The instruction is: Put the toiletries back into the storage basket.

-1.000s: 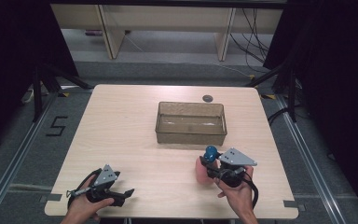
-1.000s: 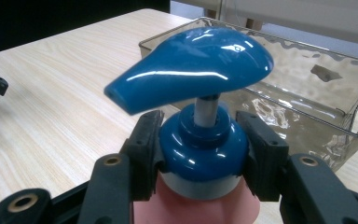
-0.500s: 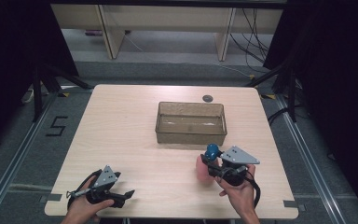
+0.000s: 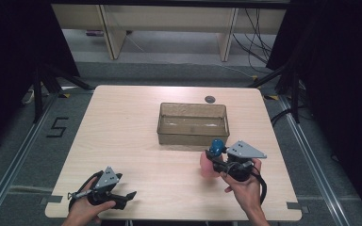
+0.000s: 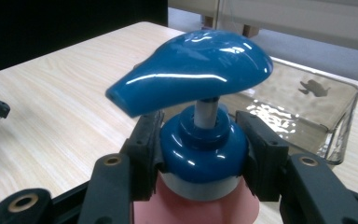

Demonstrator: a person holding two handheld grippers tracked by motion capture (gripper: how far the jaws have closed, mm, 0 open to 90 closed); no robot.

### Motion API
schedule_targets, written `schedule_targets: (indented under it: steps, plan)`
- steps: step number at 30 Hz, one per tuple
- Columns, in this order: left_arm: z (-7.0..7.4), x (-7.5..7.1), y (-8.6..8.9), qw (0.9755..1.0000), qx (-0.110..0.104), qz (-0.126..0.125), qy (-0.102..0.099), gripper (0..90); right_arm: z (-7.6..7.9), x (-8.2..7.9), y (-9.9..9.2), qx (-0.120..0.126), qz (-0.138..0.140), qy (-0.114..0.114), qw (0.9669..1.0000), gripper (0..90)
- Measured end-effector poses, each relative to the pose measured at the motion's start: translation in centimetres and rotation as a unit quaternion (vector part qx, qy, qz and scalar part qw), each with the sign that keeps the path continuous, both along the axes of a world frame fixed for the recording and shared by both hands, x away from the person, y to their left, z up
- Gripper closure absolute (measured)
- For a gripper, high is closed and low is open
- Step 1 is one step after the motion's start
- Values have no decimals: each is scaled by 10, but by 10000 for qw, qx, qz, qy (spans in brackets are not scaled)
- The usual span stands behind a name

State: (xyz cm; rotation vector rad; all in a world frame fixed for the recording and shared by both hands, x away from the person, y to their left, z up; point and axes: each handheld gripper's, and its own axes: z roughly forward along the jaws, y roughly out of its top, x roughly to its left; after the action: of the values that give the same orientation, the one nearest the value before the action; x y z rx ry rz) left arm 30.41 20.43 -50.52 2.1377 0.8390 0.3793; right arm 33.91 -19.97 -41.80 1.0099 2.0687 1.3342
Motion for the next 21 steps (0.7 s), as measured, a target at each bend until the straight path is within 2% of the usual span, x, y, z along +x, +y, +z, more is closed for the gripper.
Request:
schedule_targets:
  steps: [1, 2, 3, 4, 5, 6, 9, 10, 12, 15, 17, 18, 20, 21]
  plan:
    - [1, 1, 1, 9999, 106, -42, -20, 154, 0, 0, 0, 0, 0, 0, 10000, 533]
    - [0, 0, 0, 10000, 24, -4, -4, 154, 1, 0, 0, 92, -23, 32, 9999, 532]
    - [0, -1, -1, 10000, -14, 9, 11, 154, 3, 0, -1, -2, -71, -28, 10000, 532]
    - [0, -1, 0, 10000, -22, 0, 10, 154, 6, 0, -1, 52, -78, 10, 10000, 532]
    - [0, 0, 1, 9999, 93, -21, -54, 154, 6, 0, -1, 52, -78, 10, 10000, 532]
    - [0, 0, 0, 10000, -2, -9, -2, 154, 9, 2, -4, -54, -57, 9, 10000, 532]
    - [0, 1, 1, 10000, 84, -45, -4, 154, 12, 3, -5, -12, -53, -30, 10000, 533]
    - [0, 1, 0, 10000, 25, -23, -1, 154, 14, 4, -7, -66, -85, -58, 9999, 532]
    - [0, 2, 0, 9999, 95, -62, -27, 154, 18, 5, -8, 89, -124, 15, 9999, 532]
    - [0, 2, 0, 9999, 93, -62, -18, 154, 21, 7, -11, -50, -118, -94, 9999, 532]
    - [0, 3, 1, 9999, 134, -73, -48, 154, 24, 8, -11, 14, -160, -63, 9999, 532]
    - [0, 2, 1, 9999, 82, -74, 12, 154, 25, 9, -12, 0, -145, -75, 9999, 532]
    - [0, 3, 0, 9999, 109, -73, -35, 154, 29, 11, -14, -61, -162, -165, 9997, 532]
    - [0, 2, 0, 9999, 97, -70, -29, 154, 30, 11, -13, 33, -173, -110, 9998, 532]
